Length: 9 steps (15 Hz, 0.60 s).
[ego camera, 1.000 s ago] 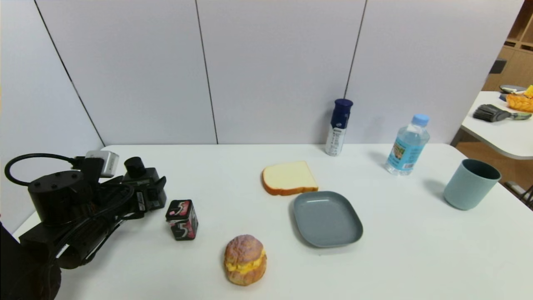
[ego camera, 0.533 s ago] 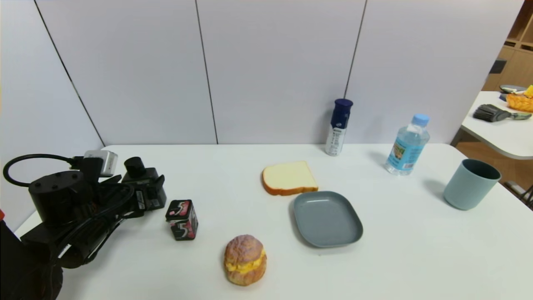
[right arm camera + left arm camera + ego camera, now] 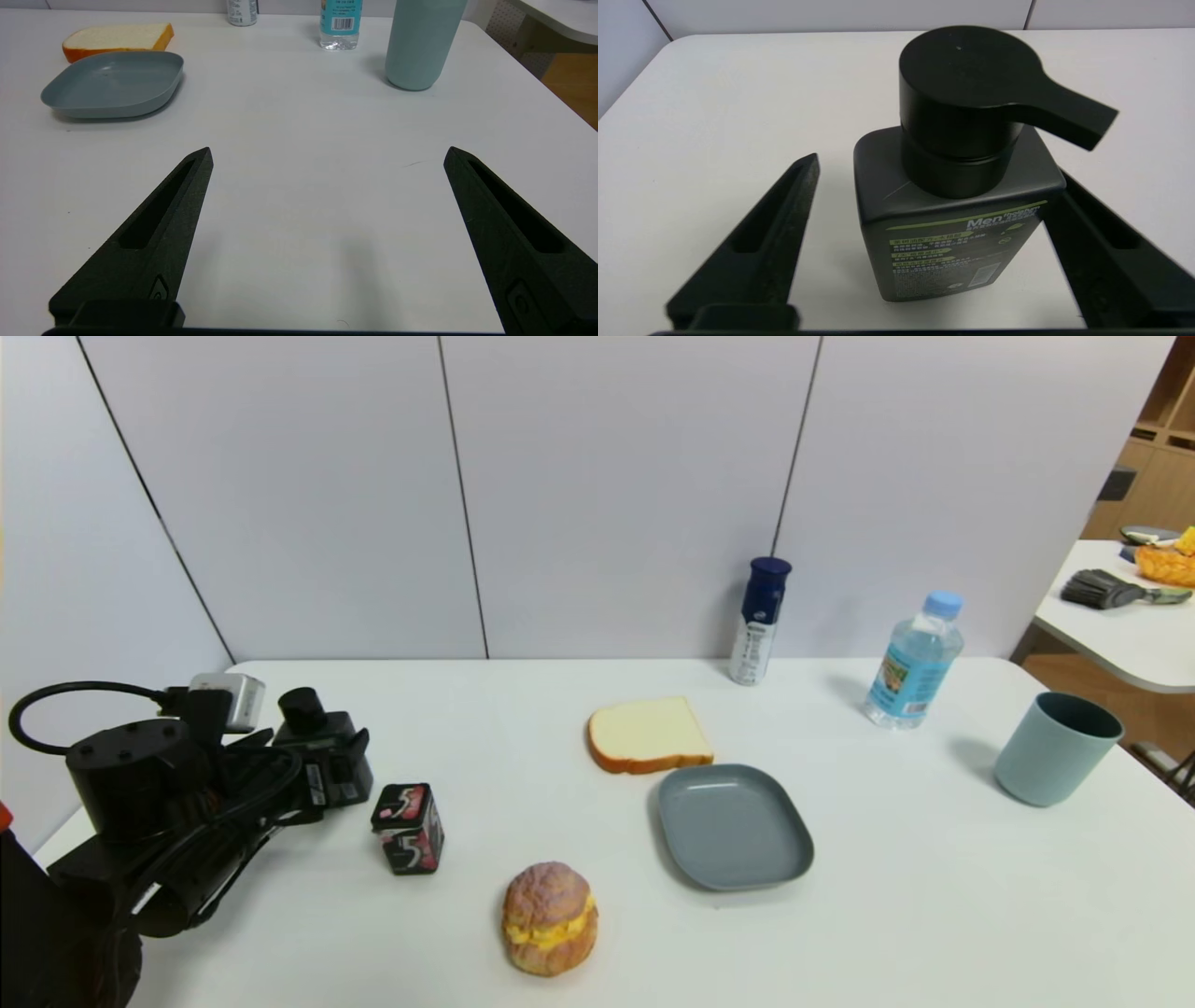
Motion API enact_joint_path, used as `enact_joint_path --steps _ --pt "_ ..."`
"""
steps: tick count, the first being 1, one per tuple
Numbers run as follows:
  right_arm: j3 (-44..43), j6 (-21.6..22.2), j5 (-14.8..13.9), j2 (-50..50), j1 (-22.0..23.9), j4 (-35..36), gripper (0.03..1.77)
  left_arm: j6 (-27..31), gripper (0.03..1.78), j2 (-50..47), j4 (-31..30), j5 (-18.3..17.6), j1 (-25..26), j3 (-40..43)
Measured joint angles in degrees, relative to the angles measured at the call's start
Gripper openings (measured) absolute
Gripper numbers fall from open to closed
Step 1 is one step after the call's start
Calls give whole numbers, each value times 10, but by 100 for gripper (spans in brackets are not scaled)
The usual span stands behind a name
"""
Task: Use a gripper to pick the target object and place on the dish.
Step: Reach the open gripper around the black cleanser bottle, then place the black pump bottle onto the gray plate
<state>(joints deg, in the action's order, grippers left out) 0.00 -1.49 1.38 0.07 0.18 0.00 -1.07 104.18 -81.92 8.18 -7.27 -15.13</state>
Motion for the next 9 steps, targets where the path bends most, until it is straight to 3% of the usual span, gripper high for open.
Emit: enact_joint_path --steps 2,3,9 --pt "0 0 0 0 0 0 171 0 118 2 0 3 0 0" --pt "0 0 0 0 0 0 171 0 111 3 -1 3 0 0" --pt "0 0 0 0 0 0 171 -1 110 7 -7 7 0 0"
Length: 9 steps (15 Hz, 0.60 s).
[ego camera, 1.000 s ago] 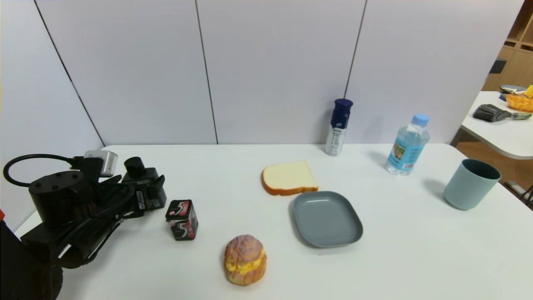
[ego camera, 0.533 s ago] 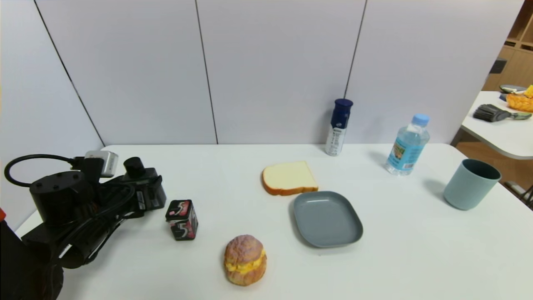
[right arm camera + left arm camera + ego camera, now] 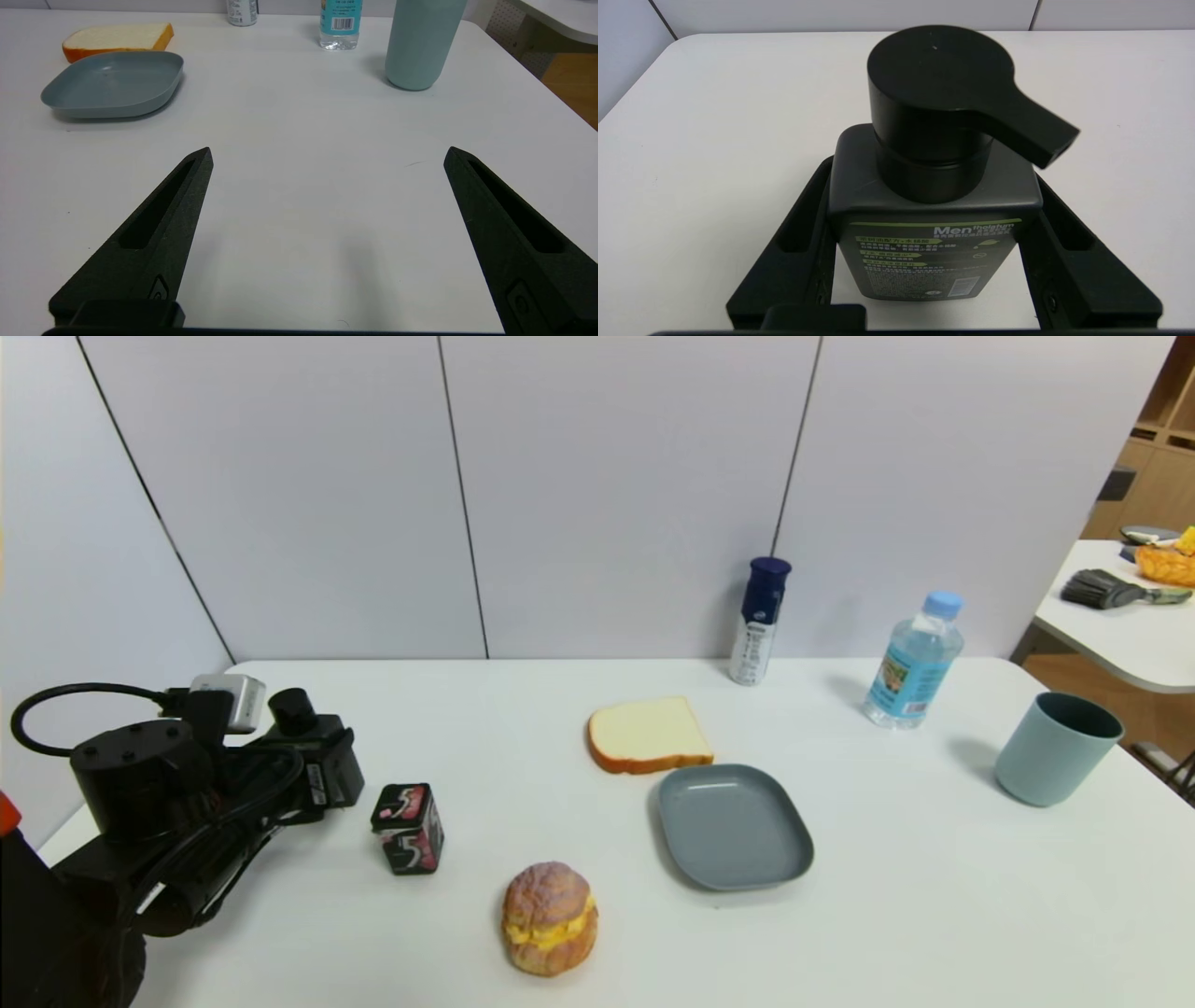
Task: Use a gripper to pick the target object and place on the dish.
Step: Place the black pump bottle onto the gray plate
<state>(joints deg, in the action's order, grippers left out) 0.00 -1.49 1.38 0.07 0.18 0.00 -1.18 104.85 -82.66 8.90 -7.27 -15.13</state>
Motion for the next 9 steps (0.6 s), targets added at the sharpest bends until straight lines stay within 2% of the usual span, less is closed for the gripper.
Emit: enact_joint_path --steps 5,9 --pt "0 0 0 0 0 0 171 14 109 -15 10 -4 -3 -34" --pt "0 0 0 0 0 0 171 16 109 -33 71 -5 -33 -103"
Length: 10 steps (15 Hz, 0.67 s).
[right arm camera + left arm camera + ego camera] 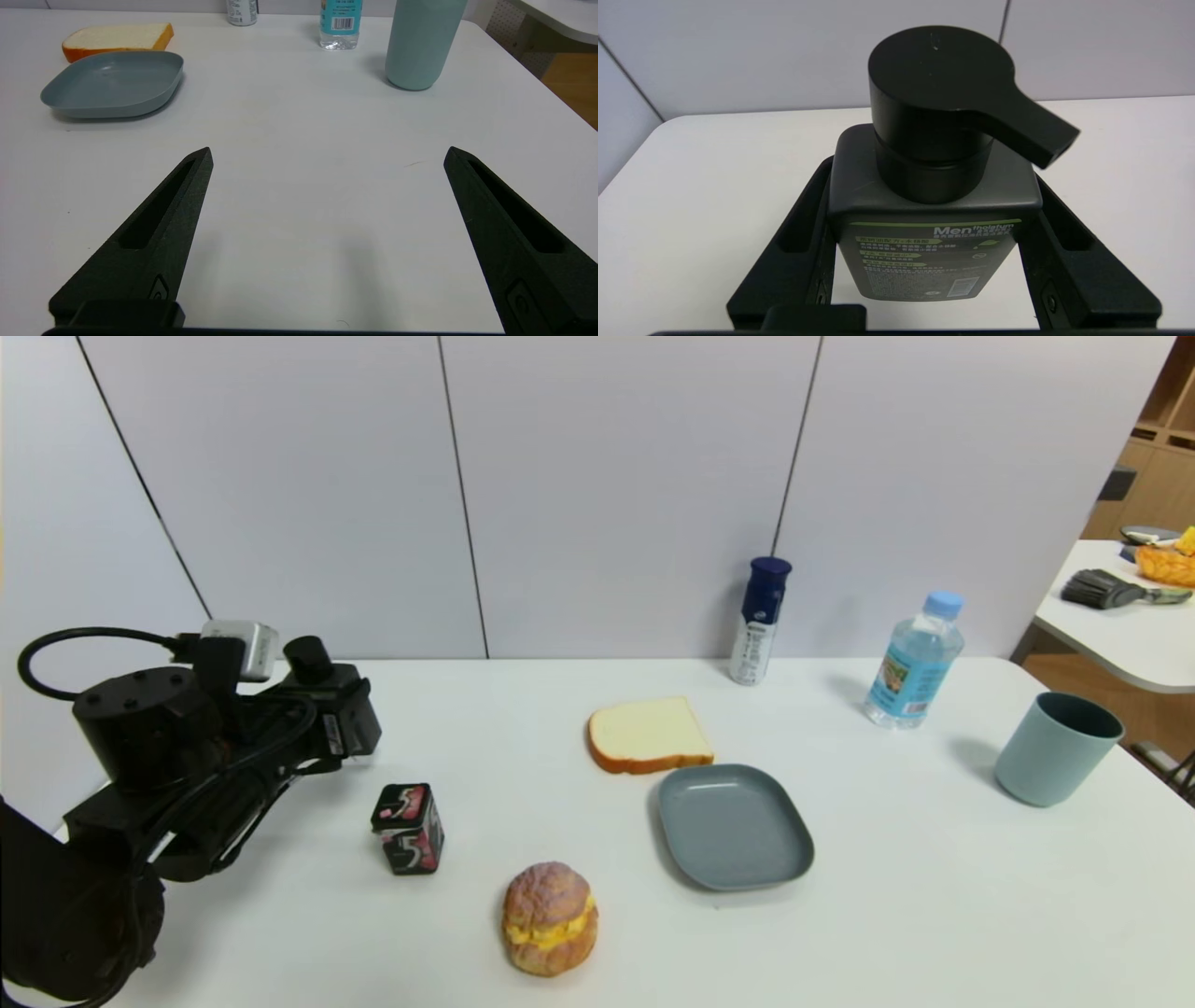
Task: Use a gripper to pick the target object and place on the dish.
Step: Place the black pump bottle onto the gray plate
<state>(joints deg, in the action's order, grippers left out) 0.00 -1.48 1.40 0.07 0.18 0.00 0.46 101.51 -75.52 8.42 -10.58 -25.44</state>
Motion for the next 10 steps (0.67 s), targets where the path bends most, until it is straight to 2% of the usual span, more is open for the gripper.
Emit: enact_joint_path --steps 10 --pt "0 0 0 0 0 0 171 -4 109 17 211 -1 -176 -218"
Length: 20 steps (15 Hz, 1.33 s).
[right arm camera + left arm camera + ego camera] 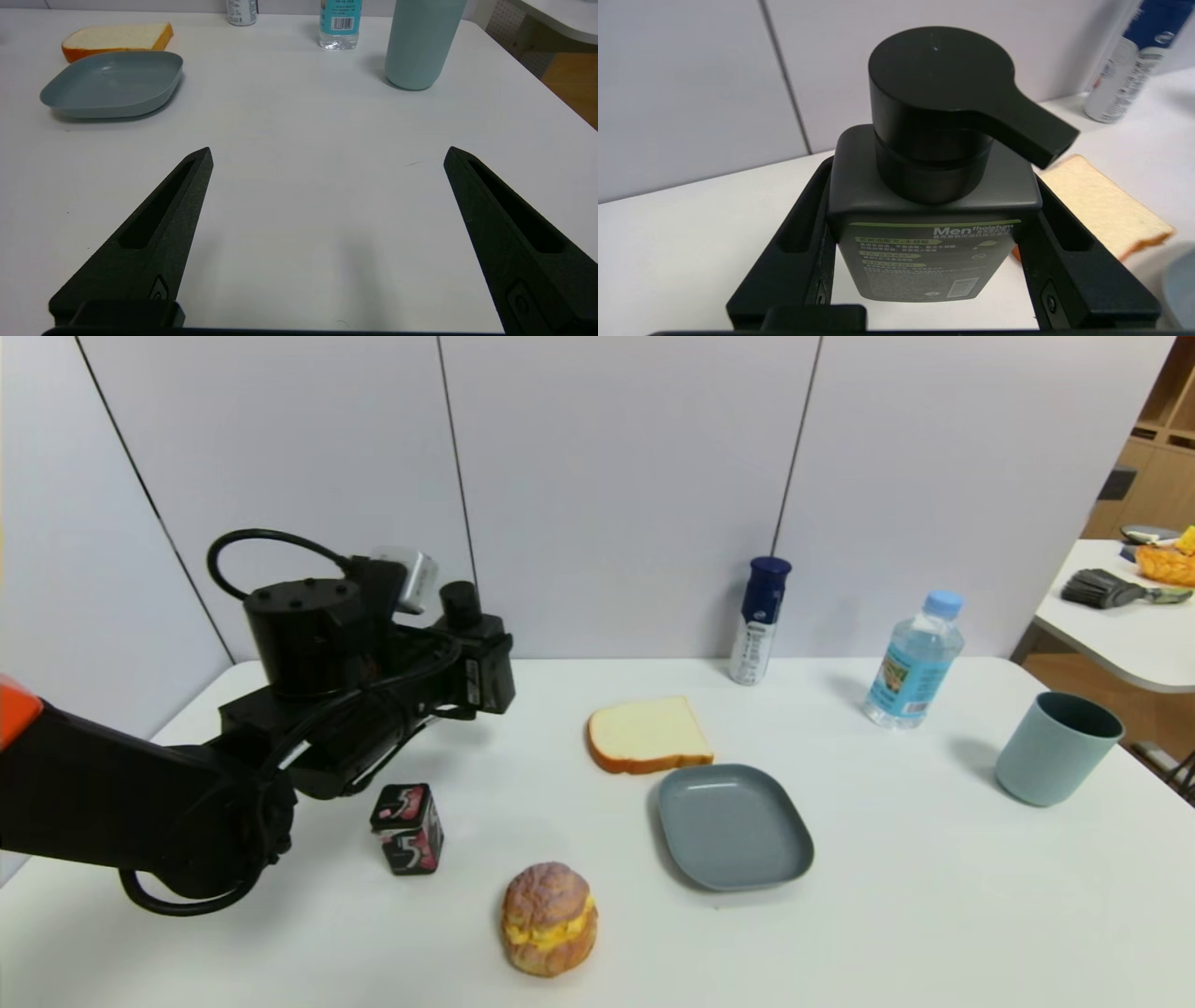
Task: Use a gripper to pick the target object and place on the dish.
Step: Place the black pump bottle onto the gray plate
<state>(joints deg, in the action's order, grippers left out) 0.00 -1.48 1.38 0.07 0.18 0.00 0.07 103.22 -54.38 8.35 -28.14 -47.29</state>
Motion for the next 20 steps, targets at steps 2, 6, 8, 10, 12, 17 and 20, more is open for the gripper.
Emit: enact_joint_path --steps 2,6,8,10,12,17,20 --pt "0 0 0 0 0 0 171 -1 109 12 34 0 -36 -28" --pt "0 0 0 0 0 0 171 0 109 38 66 -1 -111 -68" --pt "0 0 0 0 0 0 171 0 109 53 70 -1 -146 -89" --pt "0 0 0 0 0 0 171 0 109 67 84 -1 -180 -106" --pt "0 0 0 0 0 0 171 0 109 82 94 -1 -209 -126" --pt "0 0 0 0 0 0 171 -1 109 120 95 -2 -260 -160" --pt "0 0 0 0 0 0 171 -3 109 144 87 -1 -266 -167"
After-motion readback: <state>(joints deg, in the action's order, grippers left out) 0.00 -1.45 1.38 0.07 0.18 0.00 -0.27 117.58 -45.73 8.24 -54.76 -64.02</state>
